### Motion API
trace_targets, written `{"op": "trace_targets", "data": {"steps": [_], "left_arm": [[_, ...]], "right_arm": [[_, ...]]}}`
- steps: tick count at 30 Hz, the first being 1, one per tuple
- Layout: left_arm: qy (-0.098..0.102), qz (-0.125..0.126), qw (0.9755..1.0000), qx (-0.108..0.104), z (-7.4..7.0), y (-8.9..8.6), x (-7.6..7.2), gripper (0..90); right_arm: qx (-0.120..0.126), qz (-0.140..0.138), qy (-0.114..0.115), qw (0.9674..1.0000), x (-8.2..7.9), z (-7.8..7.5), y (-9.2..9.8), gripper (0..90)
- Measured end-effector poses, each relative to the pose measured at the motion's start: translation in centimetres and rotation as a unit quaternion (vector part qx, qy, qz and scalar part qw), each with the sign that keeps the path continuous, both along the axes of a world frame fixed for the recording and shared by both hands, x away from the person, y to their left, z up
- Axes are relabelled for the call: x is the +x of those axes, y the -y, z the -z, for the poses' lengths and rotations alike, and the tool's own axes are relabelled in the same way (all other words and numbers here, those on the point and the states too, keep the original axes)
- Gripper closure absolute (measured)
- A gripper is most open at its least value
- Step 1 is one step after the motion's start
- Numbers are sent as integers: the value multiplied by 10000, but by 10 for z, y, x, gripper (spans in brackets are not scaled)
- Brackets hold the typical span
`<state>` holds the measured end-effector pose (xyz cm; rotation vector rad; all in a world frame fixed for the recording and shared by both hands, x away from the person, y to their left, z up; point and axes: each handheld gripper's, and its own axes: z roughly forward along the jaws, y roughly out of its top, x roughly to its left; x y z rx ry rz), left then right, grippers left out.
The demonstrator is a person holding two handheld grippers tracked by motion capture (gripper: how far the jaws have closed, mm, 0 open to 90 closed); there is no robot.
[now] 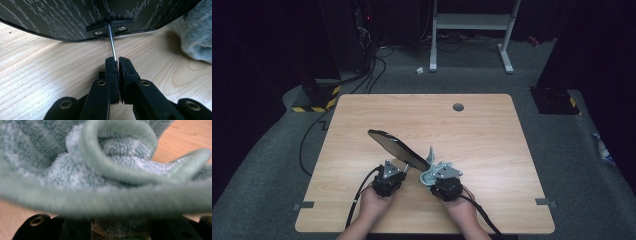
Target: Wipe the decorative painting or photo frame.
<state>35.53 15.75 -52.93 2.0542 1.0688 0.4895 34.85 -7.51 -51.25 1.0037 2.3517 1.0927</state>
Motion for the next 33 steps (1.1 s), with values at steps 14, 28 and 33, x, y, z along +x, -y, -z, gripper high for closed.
{"op": "trace_targets", "data": {"steps": [14,28,33], "left_arm": [[51,35,10000,72,0,1,0,864],[28,30,10000,56,0,0,0,868],[20,30,10000,48,0,1,0,875]], "right_arm": [[329,55,472,9983,-19,-33,15,644],[597,-97,1023,9929,-31,-77,15,641],[691,-119,1195,9904,-34,-86,13,641]]}}
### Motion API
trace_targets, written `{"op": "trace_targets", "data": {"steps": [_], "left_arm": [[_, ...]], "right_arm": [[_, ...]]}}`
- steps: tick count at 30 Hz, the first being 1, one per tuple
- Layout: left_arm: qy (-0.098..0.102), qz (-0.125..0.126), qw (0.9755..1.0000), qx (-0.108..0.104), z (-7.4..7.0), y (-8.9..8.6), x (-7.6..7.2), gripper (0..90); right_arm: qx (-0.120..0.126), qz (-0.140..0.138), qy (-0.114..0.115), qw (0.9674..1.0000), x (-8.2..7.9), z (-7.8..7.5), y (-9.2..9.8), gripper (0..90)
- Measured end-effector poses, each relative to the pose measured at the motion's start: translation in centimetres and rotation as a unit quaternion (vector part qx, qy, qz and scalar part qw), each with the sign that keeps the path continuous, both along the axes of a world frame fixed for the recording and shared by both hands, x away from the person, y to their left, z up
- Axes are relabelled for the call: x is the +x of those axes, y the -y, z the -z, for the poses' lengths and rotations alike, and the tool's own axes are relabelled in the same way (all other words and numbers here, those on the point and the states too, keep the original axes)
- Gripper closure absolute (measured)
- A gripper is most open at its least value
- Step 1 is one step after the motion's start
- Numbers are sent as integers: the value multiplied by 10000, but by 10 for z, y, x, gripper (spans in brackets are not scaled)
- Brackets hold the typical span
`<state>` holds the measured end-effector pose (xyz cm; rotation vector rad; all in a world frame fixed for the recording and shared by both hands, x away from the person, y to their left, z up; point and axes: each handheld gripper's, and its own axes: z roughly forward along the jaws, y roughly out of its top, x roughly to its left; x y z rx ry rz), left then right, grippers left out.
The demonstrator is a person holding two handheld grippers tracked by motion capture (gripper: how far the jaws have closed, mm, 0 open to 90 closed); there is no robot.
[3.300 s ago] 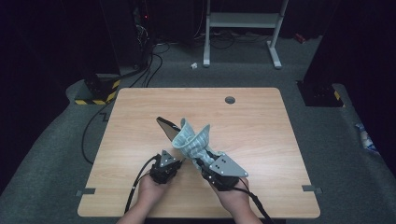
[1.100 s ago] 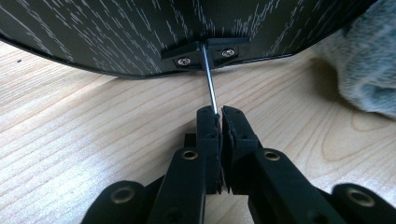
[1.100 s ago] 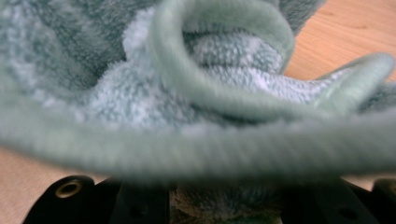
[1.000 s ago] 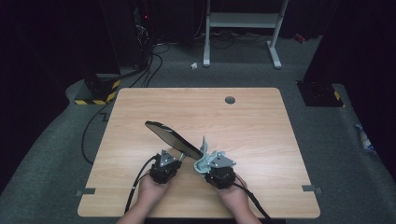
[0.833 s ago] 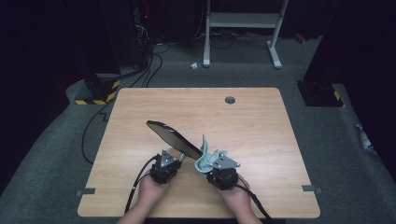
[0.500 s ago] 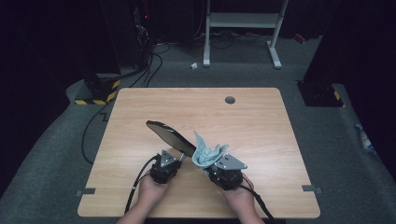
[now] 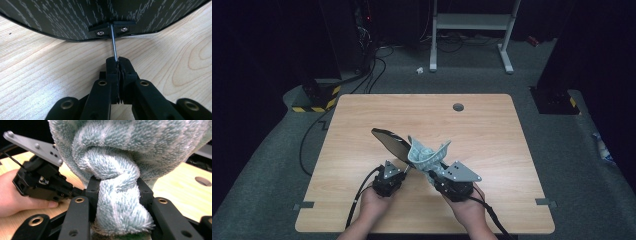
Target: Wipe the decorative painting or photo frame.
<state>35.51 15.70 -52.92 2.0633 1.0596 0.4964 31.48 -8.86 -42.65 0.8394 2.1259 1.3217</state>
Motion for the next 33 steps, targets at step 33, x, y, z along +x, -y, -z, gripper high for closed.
{"op": "trace_targets", "data": {"steps": [33], "left_arm": [[3,-52,10000,-26,0,0,1,875]], "right_arm": [[-462,160,-1480,9878,47,94,-2,642]]}}
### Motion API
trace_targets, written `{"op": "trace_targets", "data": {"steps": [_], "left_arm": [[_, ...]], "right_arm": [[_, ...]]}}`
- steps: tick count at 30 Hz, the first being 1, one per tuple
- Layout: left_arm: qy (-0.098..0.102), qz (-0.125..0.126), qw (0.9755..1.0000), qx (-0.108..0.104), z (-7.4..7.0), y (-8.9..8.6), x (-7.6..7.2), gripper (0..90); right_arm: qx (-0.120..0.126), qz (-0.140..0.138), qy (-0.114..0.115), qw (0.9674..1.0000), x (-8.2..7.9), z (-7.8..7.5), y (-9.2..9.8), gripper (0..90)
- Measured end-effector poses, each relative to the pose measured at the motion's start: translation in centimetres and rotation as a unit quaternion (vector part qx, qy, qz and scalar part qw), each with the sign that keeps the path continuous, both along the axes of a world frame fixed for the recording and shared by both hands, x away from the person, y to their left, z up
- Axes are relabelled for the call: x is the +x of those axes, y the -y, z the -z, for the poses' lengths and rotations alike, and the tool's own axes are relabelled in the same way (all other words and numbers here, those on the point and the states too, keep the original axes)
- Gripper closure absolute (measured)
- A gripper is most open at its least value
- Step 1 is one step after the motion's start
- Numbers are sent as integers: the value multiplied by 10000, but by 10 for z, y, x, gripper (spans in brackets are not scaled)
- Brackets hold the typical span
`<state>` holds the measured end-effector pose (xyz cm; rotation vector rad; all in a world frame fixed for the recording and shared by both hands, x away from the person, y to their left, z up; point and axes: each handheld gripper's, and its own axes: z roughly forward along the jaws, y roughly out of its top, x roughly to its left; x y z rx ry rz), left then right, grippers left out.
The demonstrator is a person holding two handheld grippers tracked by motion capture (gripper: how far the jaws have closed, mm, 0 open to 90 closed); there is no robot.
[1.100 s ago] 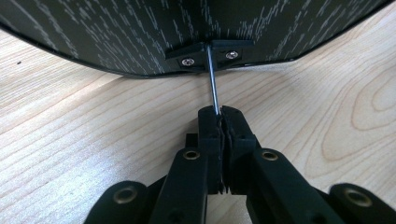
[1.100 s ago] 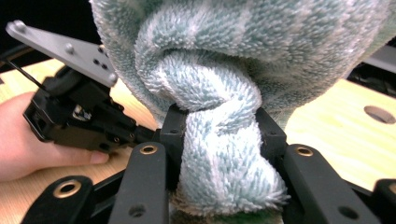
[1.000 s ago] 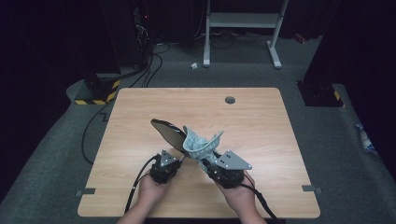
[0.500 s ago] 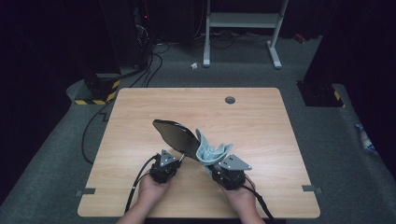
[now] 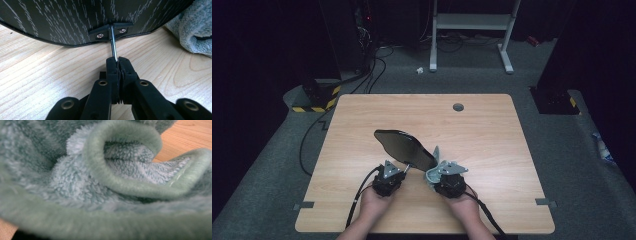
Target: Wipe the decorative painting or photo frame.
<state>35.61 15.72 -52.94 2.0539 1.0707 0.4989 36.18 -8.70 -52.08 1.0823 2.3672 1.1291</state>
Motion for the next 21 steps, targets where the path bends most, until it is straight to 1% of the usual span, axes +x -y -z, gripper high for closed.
{"op": "trace_targets", "data": {"steps": [2,5,9,11,14,17,19,21], "left_arm": [[-7,0,10000,-2,0,0,0,875],[-15,-5,10000,-3,0,-1,0,876],[22,5,10000,41,0,1,0,877],[12,8,10000,23,0,0,0,877],[17,8,10000,32,0,0,0,877],[11,5,10000,22,0,0,0,877],[20,6,10000,27,0,0,0,877],[27,7,10000,37,0,0,0,877]], "right_arm": [[-38,-48,33,10000,0,-1,1,639],[-95,-31,106,9999,-4,-5,3,638],[4,13,221,9998,-13,-14,12,638],[44,43,358,9993,-18,-21,18,638],[114,96,498,9987,-23,-32,28,638],[161,222,669,9974,-26,-45,40,635],[133,313,754,9966,-26,-51,47,632],[135,491,815,9954,-24,-57,57,631]]}}
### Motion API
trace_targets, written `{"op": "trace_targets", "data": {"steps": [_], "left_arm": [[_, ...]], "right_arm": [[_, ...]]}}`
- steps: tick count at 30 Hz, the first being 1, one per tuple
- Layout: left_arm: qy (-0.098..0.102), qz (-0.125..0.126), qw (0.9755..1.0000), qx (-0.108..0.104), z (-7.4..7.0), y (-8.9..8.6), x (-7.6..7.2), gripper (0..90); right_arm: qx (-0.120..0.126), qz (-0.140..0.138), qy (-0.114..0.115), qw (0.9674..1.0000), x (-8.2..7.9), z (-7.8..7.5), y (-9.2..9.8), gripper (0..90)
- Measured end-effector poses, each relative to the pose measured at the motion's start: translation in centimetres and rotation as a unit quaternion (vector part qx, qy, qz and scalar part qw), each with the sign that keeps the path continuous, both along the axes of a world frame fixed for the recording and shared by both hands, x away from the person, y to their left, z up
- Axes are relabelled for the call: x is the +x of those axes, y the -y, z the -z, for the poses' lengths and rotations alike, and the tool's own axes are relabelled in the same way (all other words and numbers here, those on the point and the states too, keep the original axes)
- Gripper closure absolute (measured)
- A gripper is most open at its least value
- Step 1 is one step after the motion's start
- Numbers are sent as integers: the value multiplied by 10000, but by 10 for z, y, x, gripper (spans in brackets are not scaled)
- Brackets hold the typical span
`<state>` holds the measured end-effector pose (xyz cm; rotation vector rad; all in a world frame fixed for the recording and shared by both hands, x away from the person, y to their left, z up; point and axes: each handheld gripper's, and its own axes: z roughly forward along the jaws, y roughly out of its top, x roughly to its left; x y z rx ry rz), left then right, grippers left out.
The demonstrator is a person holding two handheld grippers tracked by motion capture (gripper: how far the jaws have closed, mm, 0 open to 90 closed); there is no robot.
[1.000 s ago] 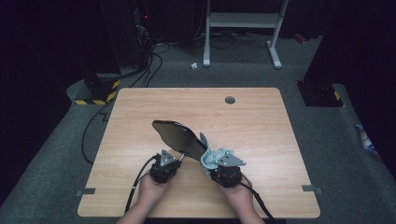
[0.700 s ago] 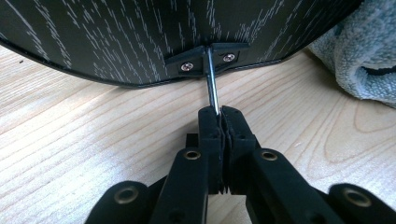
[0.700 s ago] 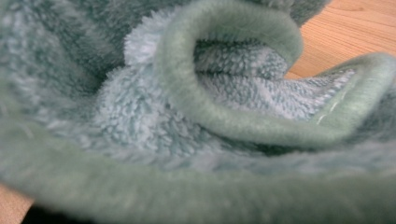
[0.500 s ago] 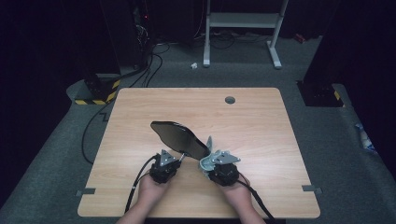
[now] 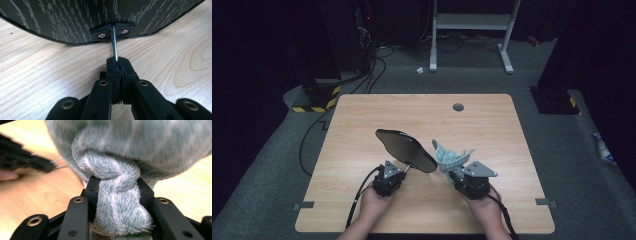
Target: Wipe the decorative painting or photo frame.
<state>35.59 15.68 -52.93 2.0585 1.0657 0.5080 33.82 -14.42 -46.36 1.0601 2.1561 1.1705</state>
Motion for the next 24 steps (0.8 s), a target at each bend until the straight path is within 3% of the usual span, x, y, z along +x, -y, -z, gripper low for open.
{"op": "trace_targets", "data": {"steps": [8,12,17,22,24], "left_arm": [[-1,17,10000,0,0,0,0,876],[1,25,10000,-5,0,0,0,875],[1,29,10000,-14,0,0,0,872],[-2,34,10000,-29,0,0,0,870],[-4,42,10000,-34,0,0,0,866]], "right_arm": [[-115,824,65,9965,17,-9,52,628],[-362,1206,-77,9920,27,0,75,619],[-656,1625,-391,9837,34,24,92,596],[-707,1622,-764,9812,41,46,99,483],[-660,1623,-769,9815,41,48,99,433]]}}
